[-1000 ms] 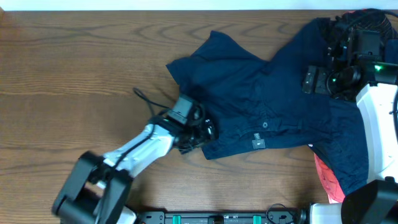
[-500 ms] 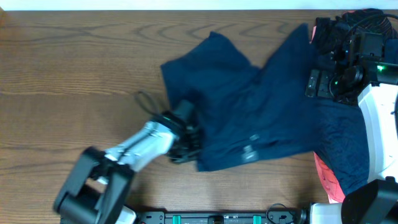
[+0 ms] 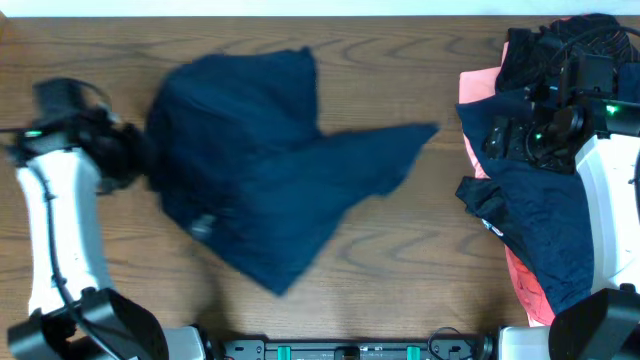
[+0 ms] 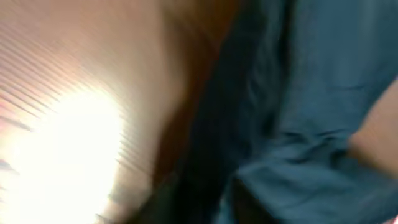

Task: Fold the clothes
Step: 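Grasp the left edge of the shorts with the left gripper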

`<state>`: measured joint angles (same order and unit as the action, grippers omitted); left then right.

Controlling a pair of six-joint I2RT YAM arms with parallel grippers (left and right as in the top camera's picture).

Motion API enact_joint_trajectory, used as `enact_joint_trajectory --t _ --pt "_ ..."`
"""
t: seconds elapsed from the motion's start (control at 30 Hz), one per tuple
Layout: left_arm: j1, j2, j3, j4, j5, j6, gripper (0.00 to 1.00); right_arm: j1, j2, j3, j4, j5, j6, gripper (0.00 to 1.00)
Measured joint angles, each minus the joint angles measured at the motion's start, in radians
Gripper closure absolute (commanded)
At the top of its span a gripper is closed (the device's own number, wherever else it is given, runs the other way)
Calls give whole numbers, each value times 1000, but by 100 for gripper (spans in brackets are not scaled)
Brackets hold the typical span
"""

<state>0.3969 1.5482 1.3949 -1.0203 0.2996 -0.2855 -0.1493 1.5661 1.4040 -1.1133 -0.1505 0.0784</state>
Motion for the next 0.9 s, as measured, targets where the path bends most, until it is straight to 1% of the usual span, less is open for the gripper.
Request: enact_joint_trajectory --t 0.07,0.17,0.3,0.37,0.43,0.5,0.6,0.83,0.87,0.9 --pt "29 -8 38 -51 12 6 2 1 0 0 -3 -20 -5 1" --pt "31 -17 47 -175 43 14 2 12 0 0 -4 -39 -10 1" --pt "-16 -17 11 -344 85 21 2 58 0 0 -3 -64 -16 1" --pt "-55 -17 -36 -392 109 21 2 94 0 0 6 -74 -23 1" --pt "-93 -17 -92 -405 138 21 2 115 0 0 16 -78 -27 1" --pt "-137 -17 -162 -389 176 21 2 134 0 0 29 -80 -31 1" --pt "-211 -17 -285 -316 223 -6 2 148 7 0 35 -81 -31 1" --pt "-404 -16 -583 -19 289 -192 2 155 79 0 40 -81 -30 1" --pt "-422 -16 -608 22 293 -217 8 155 87 0 39 -81 -30 1" --pt "-439 -17 -637 71 296 -256 16 155 96 0 42 -81 -30 1"
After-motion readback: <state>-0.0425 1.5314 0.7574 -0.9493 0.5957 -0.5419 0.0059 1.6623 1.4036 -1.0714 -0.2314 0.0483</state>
